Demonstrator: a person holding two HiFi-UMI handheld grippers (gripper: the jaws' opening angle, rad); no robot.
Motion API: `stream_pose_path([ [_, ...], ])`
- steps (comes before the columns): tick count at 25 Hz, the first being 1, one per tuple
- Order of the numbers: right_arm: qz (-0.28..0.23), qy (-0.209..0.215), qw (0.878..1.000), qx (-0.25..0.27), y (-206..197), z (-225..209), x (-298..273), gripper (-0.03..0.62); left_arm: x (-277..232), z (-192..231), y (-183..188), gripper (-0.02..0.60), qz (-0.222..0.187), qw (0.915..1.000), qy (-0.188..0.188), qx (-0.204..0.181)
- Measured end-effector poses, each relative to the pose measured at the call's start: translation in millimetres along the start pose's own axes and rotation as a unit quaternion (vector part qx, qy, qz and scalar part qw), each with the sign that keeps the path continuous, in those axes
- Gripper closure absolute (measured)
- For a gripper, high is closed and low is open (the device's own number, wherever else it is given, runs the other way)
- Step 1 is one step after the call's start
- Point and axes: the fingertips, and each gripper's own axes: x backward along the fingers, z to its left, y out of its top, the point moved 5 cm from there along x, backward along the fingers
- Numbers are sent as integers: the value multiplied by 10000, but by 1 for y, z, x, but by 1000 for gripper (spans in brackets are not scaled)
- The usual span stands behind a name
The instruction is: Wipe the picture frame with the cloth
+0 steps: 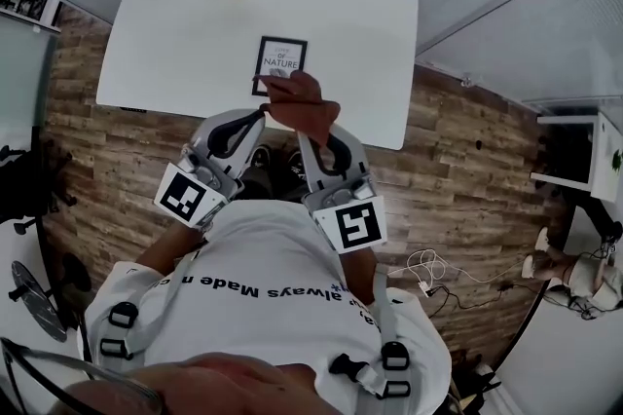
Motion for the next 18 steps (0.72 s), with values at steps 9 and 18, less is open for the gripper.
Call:
stream_pose_path([
  [9, 92, 201, 9998, 26, 1, -7, -51, 579, -6, 49, -4, 580, -34, 9998, 193, 15],
  [18, 98, 236, 9995, 175, 16, -9, -137, 579, -13, 133, 7, 580, -195, 9996, 202, 25],
])
